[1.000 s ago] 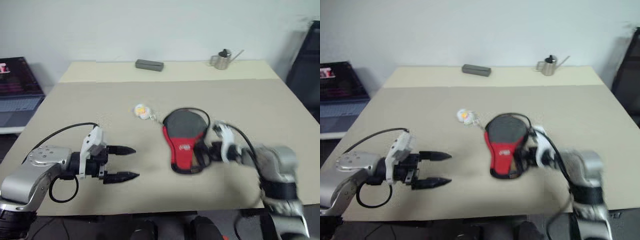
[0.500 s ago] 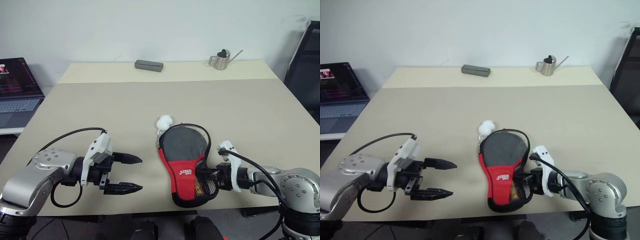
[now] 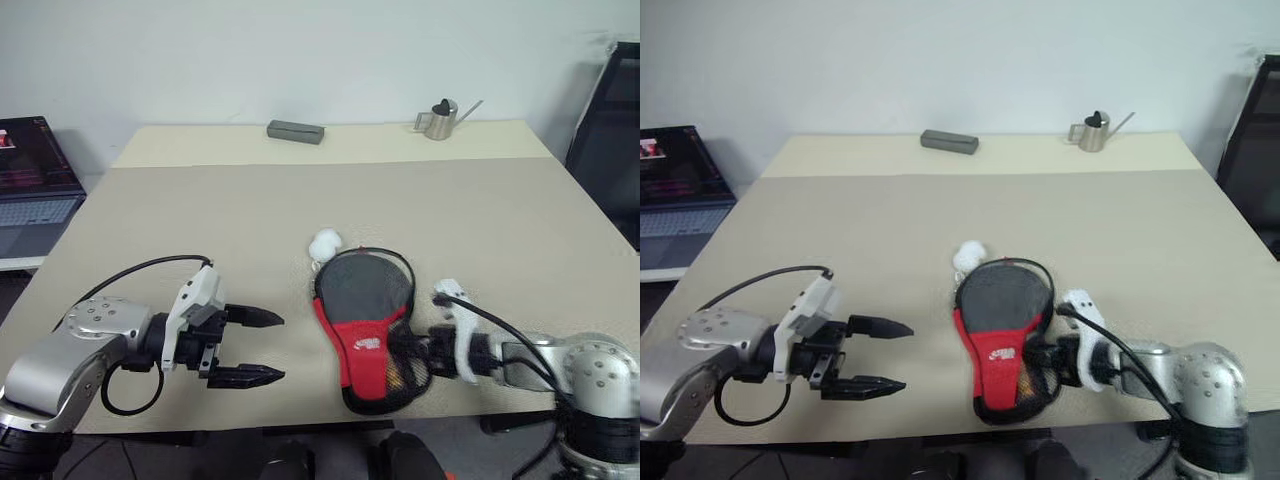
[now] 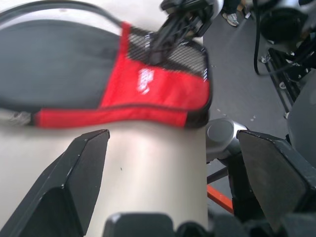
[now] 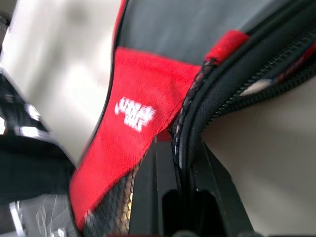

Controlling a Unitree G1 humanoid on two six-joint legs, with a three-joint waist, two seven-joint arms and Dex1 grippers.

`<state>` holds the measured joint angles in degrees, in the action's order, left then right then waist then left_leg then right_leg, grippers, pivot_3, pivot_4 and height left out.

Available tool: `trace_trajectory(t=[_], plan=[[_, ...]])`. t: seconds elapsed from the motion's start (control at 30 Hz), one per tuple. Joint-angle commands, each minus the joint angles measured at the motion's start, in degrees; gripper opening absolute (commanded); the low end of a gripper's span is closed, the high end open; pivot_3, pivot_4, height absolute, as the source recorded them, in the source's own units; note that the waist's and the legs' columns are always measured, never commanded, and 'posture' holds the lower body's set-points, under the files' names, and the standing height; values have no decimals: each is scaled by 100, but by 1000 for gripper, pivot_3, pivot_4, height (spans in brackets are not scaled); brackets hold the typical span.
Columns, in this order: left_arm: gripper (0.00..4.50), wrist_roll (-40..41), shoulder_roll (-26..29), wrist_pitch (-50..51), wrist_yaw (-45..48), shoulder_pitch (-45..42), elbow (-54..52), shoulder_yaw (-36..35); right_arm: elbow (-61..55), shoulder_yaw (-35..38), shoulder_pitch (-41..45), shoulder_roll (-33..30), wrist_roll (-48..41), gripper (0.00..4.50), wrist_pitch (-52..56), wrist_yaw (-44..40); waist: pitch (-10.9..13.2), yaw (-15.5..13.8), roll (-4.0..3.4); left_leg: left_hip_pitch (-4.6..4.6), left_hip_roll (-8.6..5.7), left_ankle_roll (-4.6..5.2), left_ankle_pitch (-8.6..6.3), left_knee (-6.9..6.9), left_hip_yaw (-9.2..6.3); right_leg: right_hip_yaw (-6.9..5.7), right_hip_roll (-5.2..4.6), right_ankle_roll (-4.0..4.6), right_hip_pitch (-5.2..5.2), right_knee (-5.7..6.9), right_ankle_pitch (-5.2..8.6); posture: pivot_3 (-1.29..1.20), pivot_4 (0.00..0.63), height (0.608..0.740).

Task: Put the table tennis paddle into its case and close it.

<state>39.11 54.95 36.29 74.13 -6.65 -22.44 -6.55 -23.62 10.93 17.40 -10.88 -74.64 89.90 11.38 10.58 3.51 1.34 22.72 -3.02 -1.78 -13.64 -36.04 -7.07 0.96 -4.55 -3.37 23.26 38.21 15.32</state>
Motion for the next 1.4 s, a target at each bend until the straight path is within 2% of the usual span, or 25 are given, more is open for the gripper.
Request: trace_trajectory(t=[0.03, 0.07, 0.17, 0.47, 0.53, 0.77, 0.9, 1.13, 1.4], plan=[[4500, 38, 16, -34, -55, -27, -55, -61, -16, -228, 200, 419, -180, 13, -122, 538, 5, -12, -13, -1, 25, -1, 0, 0, 2, 1, 11, 3, 1, 2, -2, 0, 150, 740], [4500, 39, 16, -35, -60, -28, -52, -59, -2, -234, 218, 476, -193, 13, -136, 644, 5, -24, -12, 0, 33, -1, 1, -1, 2, 0, 20, 8, 1, -2, -5, 0, 150, 740], [4500, 38, 20, -43, -86, -24, -41, -64, 12, -286, 264, 523, -258, 768, -236, 827, 3, -69, -10, 2, 35, -2, 1, -5, 3, -2, 23, 7, -2, -9, -9, 0, 150, 740], [4500, 22, 21, -77, -113, 10, -39, -75, -19, -371, 183, 353, -559, 3877, -473, 1306, 3, -43, -10, -6, 59, -2, 1, -4, 18, -1, 50, 17, -2, -7, -15, 0, 150, 740], [4500, 28, 14, -77, -120, 20, -47, -73, -8, -396, 181, 254, -648, 4454, -524, 1360, 3, -42, -10, -6, 60, -2, 1, -4, 24, 1, 51, 18, -2, -7, -16, 0, 150, 740], [4500, 21, -11, -93, -152, 12, -22, -65, -17, -453, 166, -484, -876, 4454, -706, 1208, 3, -43, -10, -6, 61, -1, 1, -4, 41, 4, 51, 18, -2, -9, -16, 0, 150, 740], [4500, 8, -24, -114, -175, 16, 3, -58, -142, -567, 209, -992, -799, 4454, -798, 772, 3, -45, -10, -6, 62, -1, 0, -4, 48, 5, 51, 18, -2, -10, -16, 0, 150, 740], [4500, -11, -48, -155, -243, 34, 14, -67, -672, -885, 424, -1820, -228, 4454, -1293, -833, 3, -45, -10, -5, 65, -1, 0, -5, 52, 6, 51, 17, -2, -12, -16, 0, 150, 740], [4500, -32, -134, -194, -498, 68, 28, -190, -690, -1296, 837, -2508, 966, 4454, -2140, -2533, 3, -64, -9, -4, 65, -1, 0, -6, 53, 6, 51, 17, -2, -16, -16, 0, 150, 740]])
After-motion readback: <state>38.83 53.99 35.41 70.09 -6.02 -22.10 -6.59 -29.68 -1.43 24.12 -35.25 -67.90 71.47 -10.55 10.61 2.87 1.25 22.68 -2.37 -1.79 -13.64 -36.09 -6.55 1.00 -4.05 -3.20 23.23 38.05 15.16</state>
